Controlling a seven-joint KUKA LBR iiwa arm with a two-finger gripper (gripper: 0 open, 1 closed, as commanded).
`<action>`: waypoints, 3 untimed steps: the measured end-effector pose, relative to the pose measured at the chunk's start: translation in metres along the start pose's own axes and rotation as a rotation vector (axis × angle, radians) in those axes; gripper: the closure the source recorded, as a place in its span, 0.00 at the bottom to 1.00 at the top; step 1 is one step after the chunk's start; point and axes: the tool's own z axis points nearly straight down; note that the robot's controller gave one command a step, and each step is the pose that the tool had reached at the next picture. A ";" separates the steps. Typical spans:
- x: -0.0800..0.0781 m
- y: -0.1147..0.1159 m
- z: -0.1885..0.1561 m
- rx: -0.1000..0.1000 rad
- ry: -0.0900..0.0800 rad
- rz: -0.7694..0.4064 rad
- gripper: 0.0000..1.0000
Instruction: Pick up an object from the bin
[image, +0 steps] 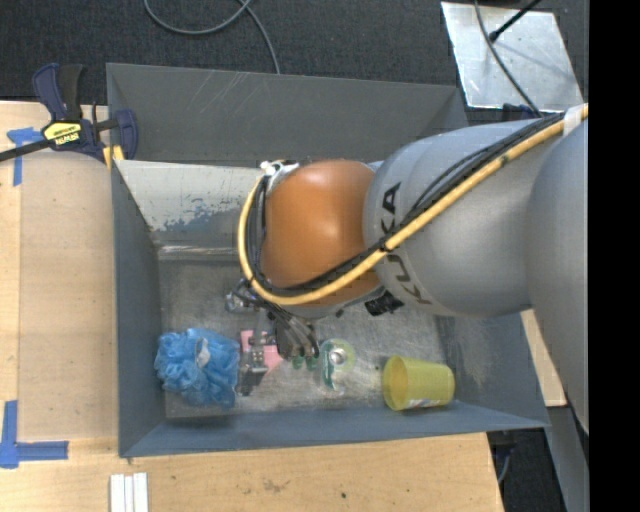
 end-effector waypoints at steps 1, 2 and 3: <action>-0.011 0.005 0.098 -0.001 -0.004 -0.262 1.00; -0.011 0.005 0.098 -0.001 -0.004 -0.262 1.00; -0.023 -0.007 -0.042 0.001 0.003 -0.265 1.00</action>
Offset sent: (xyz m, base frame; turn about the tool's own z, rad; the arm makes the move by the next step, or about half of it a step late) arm 0.0000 0.0000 0.0000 0.0000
